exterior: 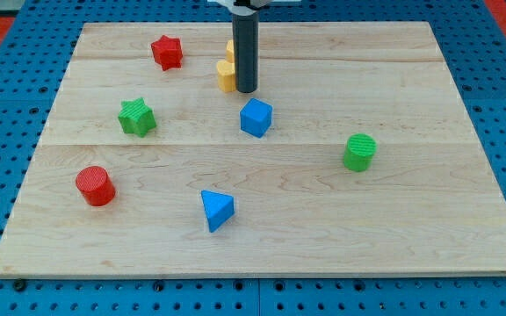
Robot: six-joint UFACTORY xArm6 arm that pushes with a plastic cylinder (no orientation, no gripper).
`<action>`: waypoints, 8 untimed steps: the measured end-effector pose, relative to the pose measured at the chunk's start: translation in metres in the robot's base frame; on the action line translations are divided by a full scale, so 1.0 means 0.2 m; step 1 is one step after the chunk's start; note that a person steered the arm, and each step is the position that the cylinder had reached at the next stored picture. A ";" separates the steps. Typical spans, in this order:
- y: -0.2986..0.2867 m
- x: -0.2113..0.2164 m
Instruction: Move the red star to the left of the yellow hexagon
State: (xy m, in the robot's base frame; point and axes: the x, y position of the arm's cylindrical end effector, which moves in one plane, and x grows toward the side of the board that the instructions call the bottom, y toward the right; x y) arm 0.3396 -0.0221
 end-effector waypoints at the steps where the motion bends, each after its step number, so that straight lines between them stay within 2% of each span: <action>1: -0.19 0.01; 3: -0.16 -0.04; 4: -0.24 -0.04; 5: -0.77 -0.04; 6: -1.04 -0.16; 7: -0.76 -0.30; 8: -0.66 -0.33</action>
State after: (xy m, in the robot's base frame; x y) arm 0.2742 -0.1542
